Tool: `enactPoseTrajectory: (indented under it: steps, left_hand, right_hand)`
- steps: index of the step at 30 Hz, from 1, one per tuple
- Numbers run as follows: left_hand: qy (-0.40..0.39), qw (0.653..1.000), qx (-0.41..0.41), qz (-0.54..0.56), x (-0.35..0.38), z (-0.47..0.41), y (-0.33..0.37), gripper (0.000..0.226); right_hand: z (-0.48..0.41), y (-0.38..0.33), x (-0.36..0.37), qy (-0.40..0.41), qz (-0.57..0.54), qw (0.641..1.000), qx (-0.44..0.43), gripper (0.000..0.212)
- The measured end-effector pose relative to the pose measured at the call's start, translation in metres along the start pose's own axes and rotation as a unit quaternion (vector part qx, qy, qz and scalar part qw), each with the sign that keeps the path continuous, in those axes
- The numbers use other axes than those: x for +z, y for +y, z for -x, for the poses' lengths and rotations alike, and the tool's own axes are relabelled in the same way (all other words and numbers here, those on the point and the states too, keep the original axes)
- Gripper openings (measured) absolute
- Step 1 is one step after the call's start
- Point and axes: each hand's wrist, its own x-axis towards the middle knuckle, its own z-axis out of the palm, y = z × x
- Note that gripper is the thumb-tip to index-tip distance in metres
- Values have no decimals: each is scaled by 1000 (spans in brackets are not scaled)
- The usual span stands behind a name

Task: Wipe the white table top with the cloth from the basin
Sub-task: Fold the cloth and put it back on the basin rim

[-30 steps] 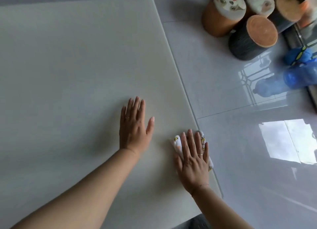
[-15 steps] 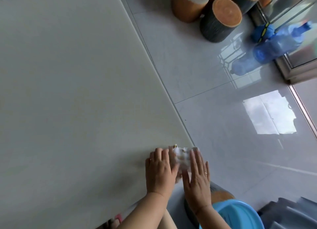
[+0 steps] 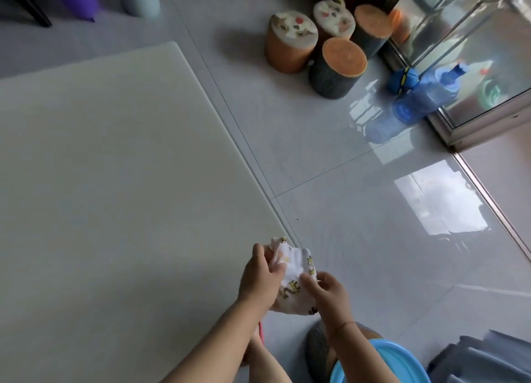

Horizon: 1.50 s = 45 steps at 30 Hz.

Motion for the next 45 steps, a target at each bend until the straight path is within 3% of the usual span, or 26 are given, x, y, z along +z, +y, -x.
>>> enactPoseTrajectory:
  steps: [7, 12, 21, 26, 33, 45]
  left_hand:
    - [57, 993, 80, 67, -97, 56, 89, 28]
    - [100, 978, 141, 118, -164, 133, 152, 27]
    - [110, 955, 248, 123, -220, 269, 183, 19]
    - [57, 953, 287, 83, -200, 308, 192, 22]
    - [-23, 945, 322, 49, -121, 355, 195, 24]
    - [-229, 936, 266, -27, 76, 451, 113, 24]
  right_hand:
    - [75, -121, -15, -53, -145, 986, -66, 11]
    - [156, -203, -24, -68, -182, 965, -178, 5]
    - [301, -246, -62, -112, -220, 935, -254, 15]
    - [348, -219, -109, -94, -256, 920, -281, 15]
    - [384, -141, -181, -1, -286, 921, -266, 16]
    - [445, 79, -293, 160, -296, 928, -160, 35]
